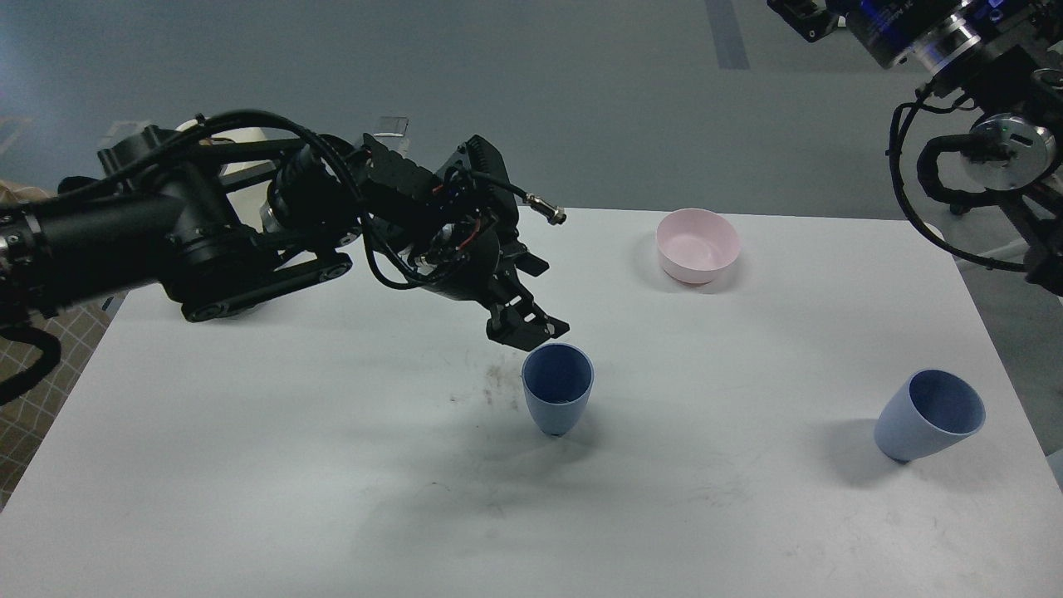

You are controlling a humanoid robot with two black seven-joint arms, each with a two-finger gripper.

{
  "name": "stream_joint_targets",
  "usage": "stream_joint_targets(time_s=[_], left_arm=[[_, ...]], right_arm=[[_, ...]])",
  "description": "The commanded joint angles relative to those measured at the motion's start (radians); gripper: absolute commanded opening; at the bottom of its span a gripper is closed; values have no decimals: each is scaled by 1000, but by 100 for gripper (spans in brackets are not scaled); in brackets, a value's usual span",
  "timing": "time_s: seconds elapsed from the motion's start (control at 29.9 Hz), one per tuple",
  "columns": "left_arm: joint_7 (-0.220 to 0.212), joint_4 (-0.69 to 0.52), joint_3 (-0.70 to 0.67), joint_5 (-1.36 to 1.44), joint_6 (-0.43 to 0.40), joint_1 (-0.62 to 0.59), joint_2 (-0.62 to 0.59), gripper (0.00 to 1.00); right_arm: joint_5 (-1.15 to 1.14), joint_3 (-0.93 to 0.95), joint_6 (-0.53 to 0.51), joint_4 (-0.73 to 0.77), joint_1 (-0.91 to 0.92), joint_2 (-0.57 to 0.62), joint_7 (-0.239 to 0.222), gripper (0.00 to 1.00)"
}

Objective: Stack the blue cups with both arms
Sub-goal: 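Raise the left gripper away from the cup toward the toaster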

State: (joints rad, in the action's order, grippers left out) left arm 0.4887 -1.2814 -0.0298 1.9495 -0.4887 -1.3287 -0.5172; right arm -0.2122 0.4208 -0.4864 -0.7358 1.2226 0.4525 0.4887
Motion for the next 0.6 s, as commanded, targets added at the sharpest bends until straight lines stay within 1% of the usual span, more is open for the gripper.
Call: stream_joint_targets(time_s=[0.0,0.17,0.2,0.3,0.37,0.47,0.5,0.57], left_arm=[[0,-30,-45,-56,0,-17,-70,87],[0,-30,-180,-229,0,-9,-181,87],[0,-30,-180,-230,0,-9,-181,87],[0,-21,-217,-380,0,-4,-242,89],[0,-18,-217,-470,0,-4,-283,90],[0,0,-216,-595,41,-1,-328,95],[0,17,-216,-660,71,8,-343,97],[0,46,-217,-760,117,29,-357,97]], right_arm=[[0,0,0,-16,-5,21,0,100],[0,0,-1,-59,-37,86,0,100],[0,0,-1,-59,-37,86,0,100],[0,0,-1,-82,-61,129,0,100],[0,0,-1,-99,-78,156,0,100],[0,0,-2,-122,-103,196,0,100],[0,1,-2,-131,-113,213,0,100],[0,3,-2,-146,-130,238,0,100]])
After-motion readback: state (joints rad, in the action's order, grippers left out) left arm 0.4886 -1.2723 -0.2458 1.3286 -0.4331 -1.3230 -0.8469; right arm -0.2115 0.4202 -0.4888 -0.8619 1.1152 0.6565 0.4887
